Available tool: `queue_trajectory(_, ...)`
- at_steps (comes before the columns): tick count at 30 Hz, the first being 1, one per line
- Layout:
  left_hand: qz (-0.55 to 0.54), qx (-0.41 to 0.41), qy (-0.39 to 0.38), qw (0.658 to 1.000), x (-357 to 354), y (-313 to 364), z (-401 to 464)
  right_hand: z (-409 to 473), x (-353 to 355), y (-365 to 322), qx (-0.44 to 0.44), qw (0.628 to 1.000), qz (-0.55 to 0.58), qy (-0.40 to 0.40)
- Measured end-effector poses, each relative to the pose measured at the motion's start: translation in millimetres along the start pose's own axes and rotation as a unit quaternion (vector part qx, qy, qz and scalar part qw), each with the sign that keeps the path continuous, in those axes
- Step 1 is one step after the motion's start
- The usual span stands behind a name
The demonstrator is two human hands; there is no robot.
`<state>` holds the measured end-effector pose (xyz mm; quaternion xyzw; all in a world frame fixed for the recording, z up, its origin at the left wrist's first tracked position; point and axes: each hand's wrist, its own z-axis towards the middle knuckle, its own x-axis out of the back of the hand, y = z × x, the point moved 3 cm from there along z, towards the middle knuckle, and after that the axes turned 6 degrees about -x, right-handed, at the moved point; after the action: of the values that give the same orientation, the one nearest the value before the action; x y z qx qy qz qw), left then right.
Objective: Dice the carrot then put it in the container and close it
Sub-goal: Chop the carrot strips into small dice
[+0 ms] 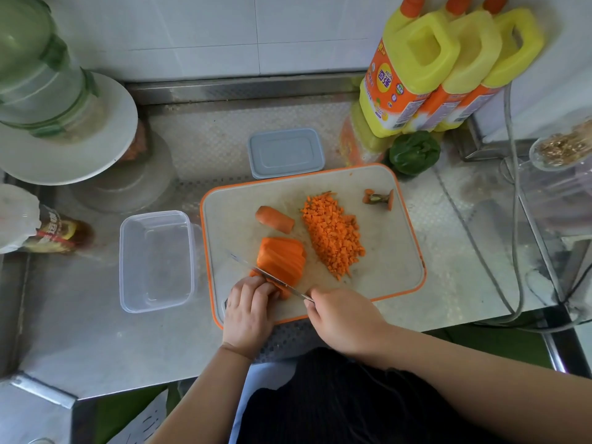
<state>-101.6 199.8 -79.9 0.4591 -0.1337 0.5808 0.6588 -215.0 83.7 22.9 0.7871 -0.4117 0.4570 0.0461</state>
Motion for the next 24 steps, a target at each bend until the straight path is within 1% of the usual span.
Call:
queue_trajectory(14, -0.013, 0.005, 0.015, 1.000, 2, -1, -3, -10, -13, -5, -0.006, 1.000, -0.003, 0.014)
queue_trajectory(24, -0.005, -0.005, 0.020, 1.000, 0, -1, -4, -10, -11, -11, -0.004, 0.999, -0.039, 0.013)
